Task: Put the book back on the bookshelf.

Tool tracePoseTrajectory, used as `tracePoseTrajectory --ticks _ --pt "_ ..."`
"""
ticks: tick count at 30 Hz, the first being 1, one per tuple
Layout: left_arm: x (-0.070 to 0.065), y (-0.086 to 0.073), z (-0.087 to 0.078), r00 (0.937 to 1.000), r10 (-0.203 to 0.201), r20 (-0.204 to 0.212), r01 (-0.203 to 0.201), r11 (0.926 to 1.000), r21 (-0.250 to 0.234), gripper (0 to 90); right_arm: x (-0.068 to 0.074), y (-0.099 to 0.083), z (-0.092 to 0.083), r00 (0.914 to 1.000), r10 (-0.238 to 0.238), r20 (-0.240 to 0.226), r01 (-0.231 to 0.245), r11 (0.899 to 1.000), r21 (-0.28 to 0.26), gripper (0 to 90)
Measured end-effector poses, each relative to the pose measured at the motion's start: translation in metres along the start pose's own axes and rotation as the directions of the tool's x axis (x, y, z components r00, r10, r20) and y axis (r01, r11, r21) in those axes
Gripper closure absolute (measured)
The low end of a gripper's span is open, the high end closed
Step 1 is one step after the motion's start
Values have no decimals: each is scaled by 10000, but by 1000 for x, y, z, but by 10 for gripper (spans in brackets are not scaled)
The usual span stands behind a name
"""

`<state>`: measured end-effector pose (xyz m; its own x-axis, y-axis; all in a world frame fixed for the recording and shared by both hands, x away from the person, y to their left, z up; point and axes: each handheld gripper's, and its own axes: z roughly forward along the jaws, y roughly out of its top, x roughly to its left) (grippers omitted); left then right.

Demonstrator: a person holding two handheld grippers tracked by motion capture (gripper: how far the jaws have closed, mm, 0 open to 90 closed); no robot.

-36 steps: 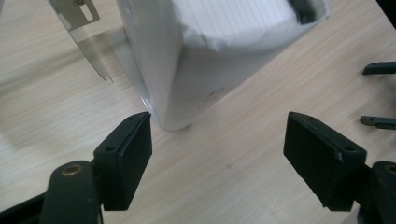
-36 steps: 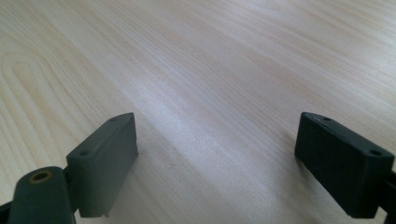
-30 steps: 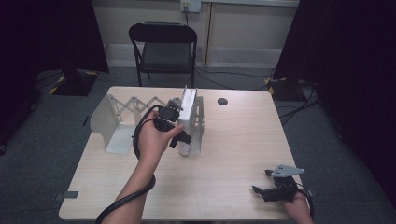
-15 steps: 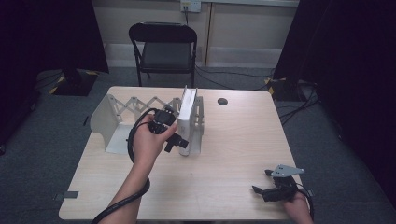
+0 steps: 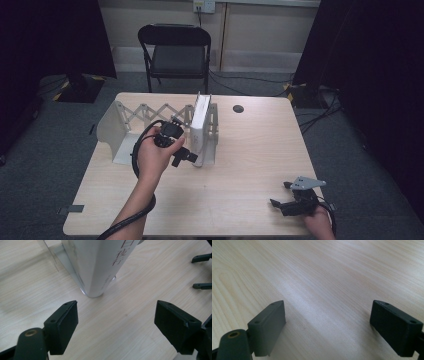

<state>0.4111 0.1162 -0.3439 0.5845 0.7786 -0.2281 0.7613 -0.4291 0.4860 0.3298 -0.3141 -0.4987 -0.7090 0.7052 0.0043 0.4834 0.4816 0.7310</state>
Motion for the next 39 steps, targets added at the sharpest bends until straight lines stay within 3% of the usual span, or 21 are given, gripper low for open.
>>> tracePoseTrajectory --ticks 26,39 --pt "13 -31 20 9996 222 193 -226 9996 170 197 0 0 0 10000 -1 -11 1 10000 11 126" --pt "22 -45 27 9998 39 214 -42 9999 141 201 0 0 0 10000 -5 -11 5 10000 11 126"
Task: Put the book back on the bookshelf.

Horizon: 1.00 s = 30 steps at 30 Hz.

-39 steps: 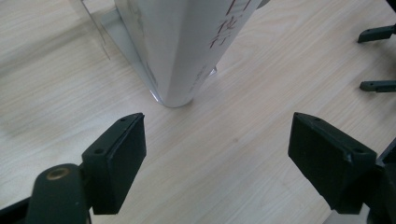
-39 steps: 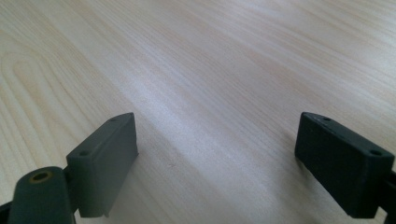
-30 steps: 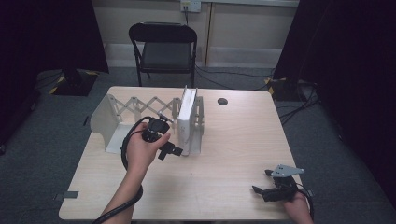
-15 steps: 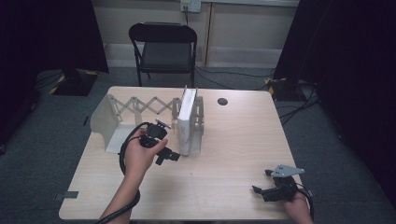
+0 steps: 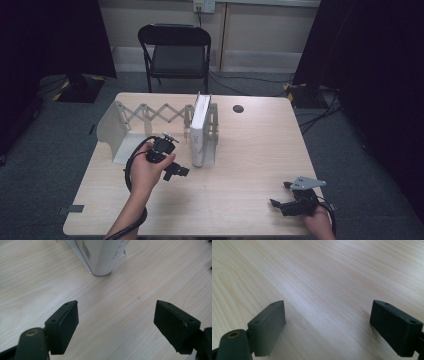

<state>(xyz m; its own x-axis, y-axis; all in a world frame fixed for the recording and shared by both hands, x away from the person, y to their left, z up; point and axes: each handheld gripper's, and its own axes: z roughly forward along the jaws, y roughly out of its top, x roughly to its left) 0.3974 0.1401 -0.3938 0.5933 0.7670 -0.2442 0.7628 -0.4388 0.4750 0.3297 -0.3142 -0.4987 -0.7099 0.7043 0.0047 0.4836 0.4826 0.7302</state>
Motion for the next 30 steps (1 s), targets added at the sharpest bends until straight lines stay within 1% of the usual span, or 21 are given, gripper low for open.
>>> tracePoseTrajectory --ticks 1,2,4,9,11,12,20,23,25,30 --pt "0 0 0 10000 0 0 0 10000 0 201 0 0 0 10000 -19 2 19 10000 -8 126" --pt "1 -2 1 9999 -53 104 52 10000 38 200 0 0 0 10000 -1 1 1 10000 1 126" --pt "1 -4 3 10000 -14 49 14 10000 79 200 0 0 0 10000 -1 0 1 10000 1 126" --pt "4 -9 5 10000 -66 71 64 9999 157 200 0 0 0 10000 0 0 0 10000 0 126" --pt "5 -11 7 9997 -172 149 169 9997 187 200 0 0 0 10000 2 0 -2 10000 0 126" --pt "6 -14 9 9997 -201 102 199 9995 258 200 0 0 0 10000 -1 0 1 10000 0 126" --pt "9 -21 15 9993 -298 212 291 9990 352 200 0 0 0 10000 -11 3 11 10000 -4 126" --pt "9 -22 15 9995 -270 156 263 9989 389 200 0 0 0 10000 -11 2 11 10000 -3 126" --pt "11 -24 17 9992 -343 222 335 9988 345 201 0 0 0 10000 -1 1 1 10000 -1 126" --pt "16 -31 21 9988 -455 199 445 9980 457 202 0 0 0 10000 -1 1 1 10000 0 126"
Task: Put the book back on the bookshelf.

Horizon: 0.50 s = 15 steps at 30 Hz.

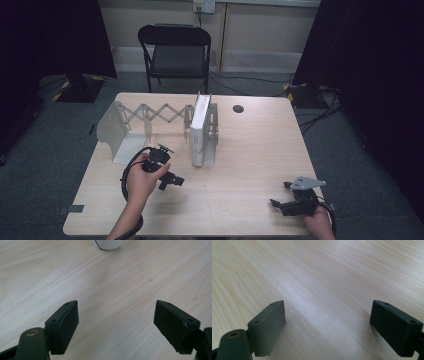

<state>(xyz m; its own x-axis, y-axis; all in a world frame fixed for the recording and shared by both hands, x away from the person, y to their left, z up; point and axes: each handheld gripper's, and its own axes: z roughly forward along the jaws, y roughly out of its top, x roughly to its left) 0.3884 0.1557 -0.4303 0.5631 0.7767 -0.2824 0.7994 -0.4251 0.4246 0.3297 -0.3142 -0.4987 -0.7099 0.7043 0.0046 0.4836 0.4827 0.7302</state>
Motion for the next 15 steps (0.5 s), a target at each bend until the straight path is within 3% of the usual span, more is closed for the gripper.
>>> tracePoseTrajectory --ticks 15 --pt "10 -14 5 9999 -148 -58 148 9999 56 204 0 0 0 10000 1 2 -1 10000 2 126"
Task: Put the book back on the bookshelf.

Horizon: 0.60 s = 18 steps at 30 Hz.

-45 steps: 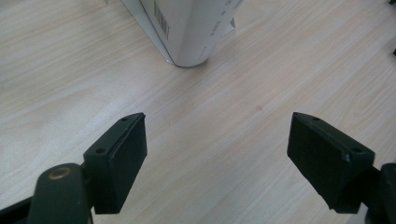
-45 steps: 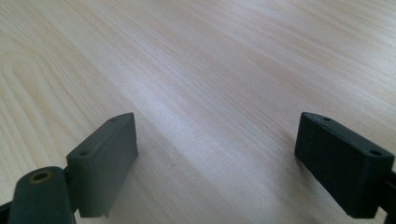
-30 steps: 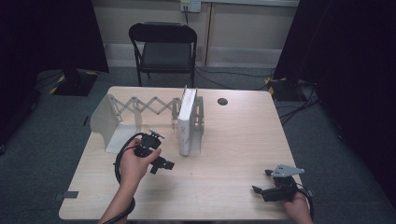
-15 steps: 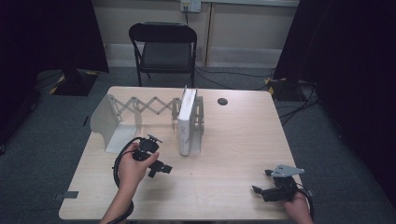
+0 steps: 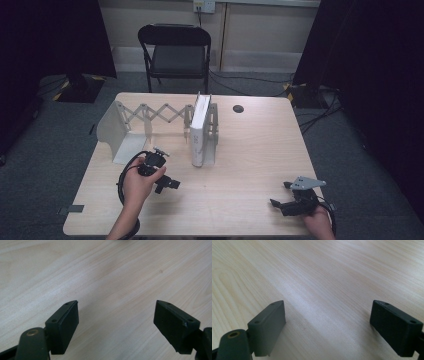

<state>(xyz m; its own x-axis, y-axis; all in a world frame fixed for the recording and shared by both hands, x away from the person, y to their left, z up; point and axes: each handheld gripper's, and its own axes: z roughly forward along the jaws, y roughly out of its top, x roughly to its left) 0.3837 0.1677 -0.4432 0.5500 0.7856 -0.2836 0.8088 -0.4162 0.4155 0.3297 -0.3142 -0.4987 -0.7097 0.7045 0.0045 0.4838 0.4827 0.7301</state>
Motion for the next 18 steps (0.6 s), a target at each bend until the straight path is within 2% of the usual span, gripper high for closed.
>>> tracePoseTrajectory --ticks 9,18 --pt "7 -10 7 9998 -179 -56 180 9998 63 204 0 0 0 10000 -1 -1 1 10000 -1 126" --pt "9 -15 11 9998 -128 -148 131 9998 156 203 0 0 0 10000 -15 0 15 10000 -5 126"
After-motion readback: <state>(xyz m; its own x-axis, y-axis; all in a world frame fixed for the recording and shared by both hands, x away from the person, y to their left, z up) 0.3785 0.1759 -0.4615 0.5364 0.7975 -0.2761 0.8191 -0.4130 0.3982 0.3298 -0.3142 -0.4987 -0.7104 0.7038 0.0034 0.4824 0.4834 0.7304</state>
